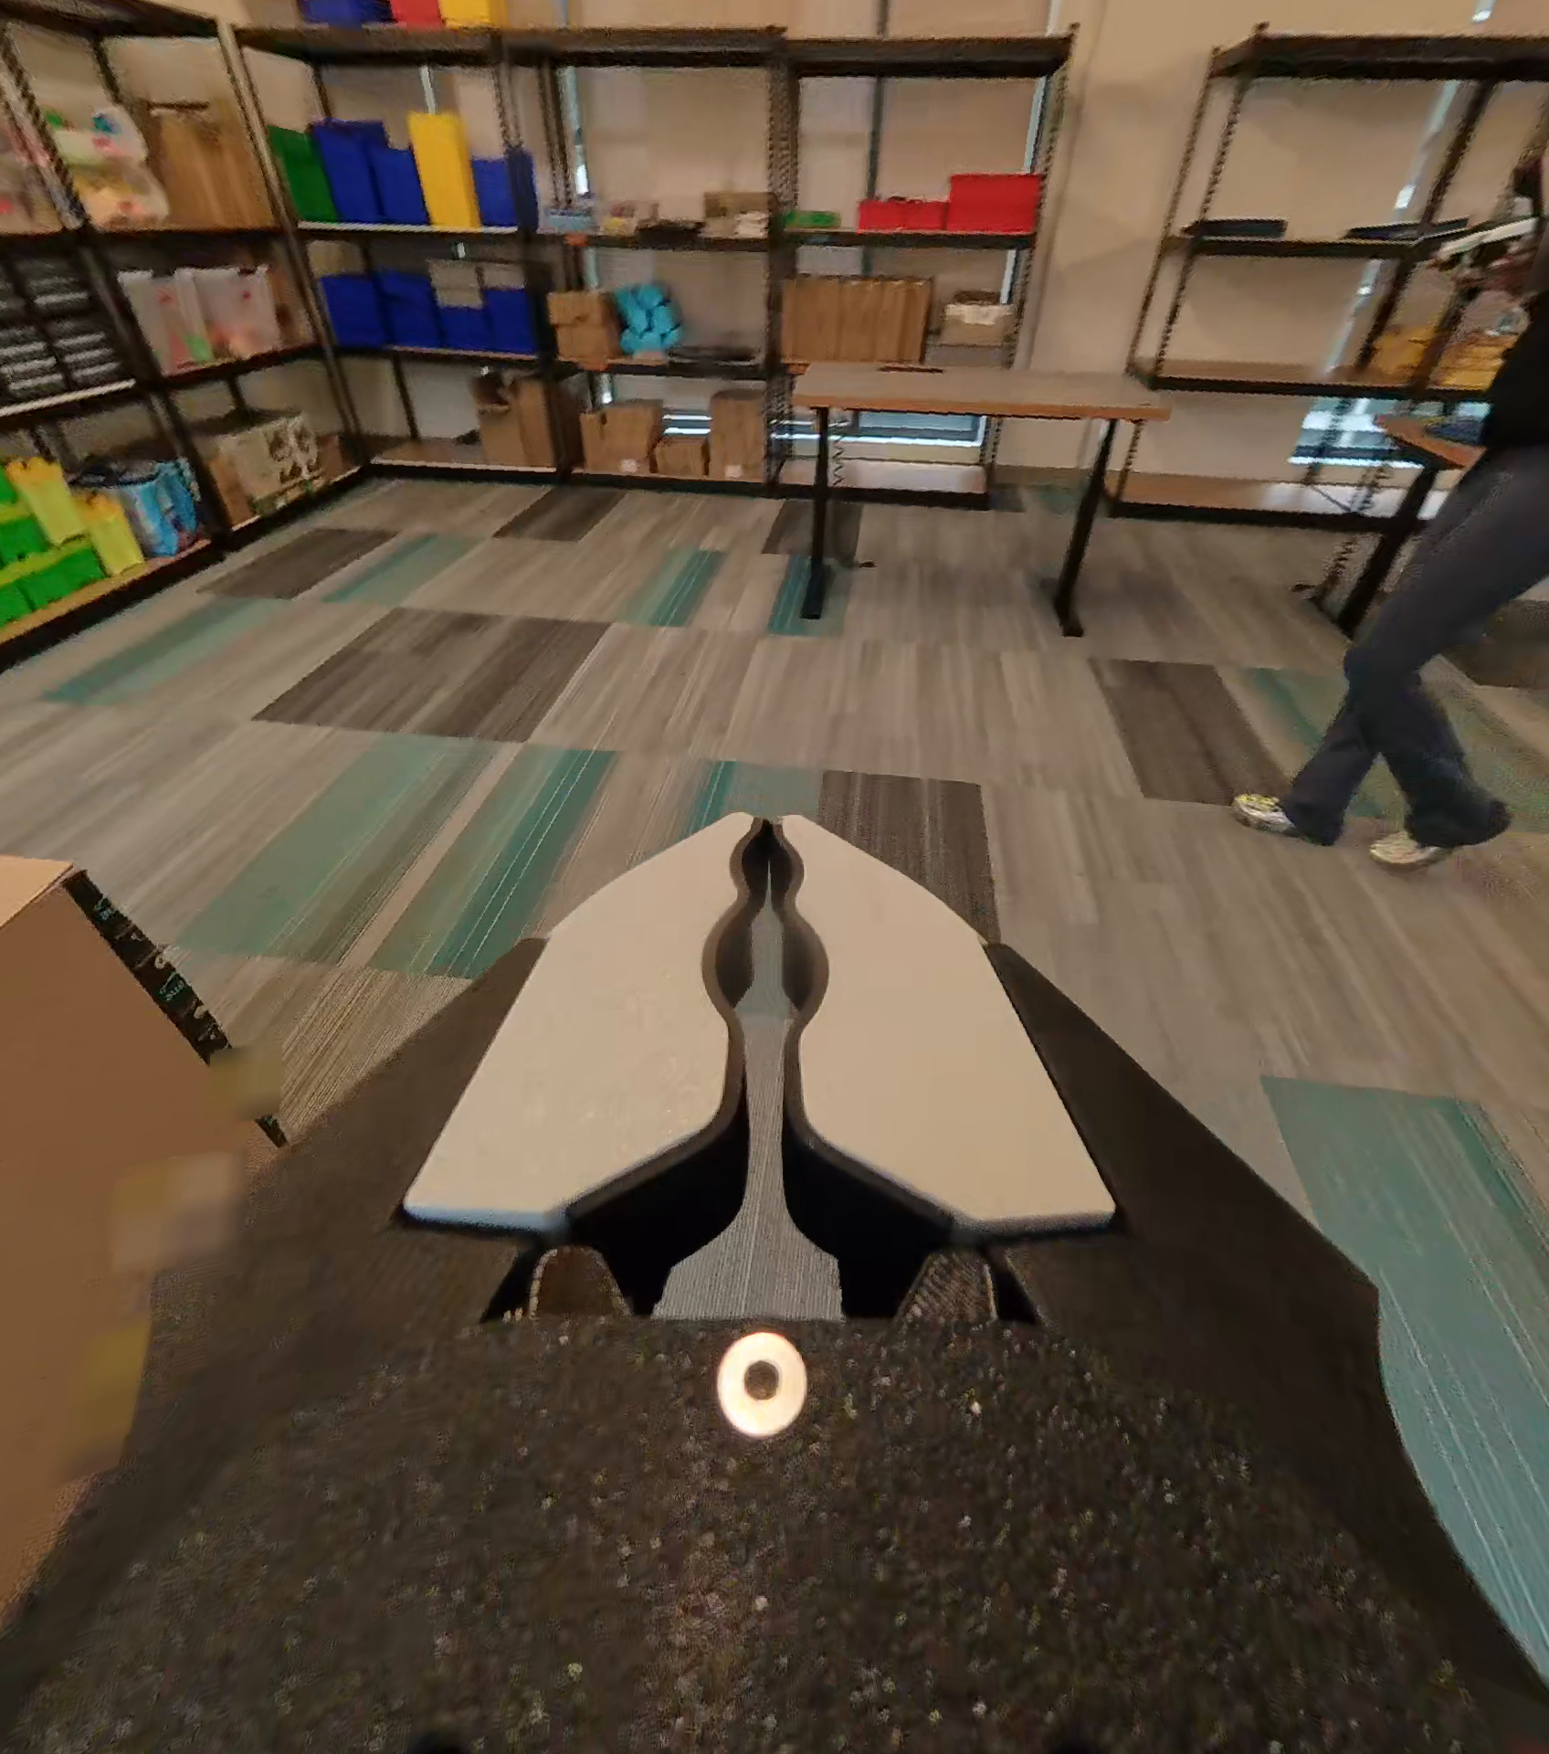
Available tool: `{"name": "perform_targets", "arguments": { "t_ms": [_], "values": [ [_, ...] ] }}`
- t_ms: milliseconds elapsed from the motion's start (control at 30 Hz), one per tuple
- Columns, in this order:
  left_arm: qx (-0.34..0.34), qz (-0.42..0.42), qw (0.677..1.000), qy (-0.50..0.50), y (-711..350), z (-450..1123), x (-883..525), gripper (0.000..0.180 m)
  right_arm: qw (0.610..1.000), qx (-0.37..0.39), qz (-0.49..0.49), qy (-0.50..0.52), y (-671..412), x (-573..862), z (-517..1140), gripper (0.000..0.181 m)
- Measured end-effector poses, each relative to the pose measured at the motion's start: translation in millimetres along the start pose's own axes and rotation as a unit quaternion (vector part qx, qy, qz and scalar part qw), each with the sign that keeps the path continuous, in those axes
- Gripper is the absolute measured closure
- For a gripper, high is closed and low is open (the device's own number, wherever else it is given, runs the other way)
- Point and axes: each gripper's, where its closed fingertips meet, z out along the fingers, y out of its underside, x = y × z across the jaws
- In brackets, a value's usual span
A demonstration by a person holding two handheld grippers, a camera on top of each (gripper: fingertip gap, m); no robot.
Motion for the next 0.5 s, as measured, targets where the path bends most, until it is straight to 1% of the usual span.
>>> {"name": "perform_targets", "arguments": {
  "t_ms": [167,300,500],
  "values": [
    [-0.016,0.002,1.000,-0.017,-15,114,-57,0.180,0.999,-0.011,-0.017,-0.036,-36,19,148,0.181],
    [-0.021,-0.009,0.999,-0.031,-14,211,-108,0.180,0.998,-0.018,-0.028,-0.053,-42,25,260,0.181],
    [-0.013,0.005,1.000,-0.017,-27,375,-184,0.180,0.999,0.001,-0.035,-0.036,-66,47,439,0.181]
  ]
}}
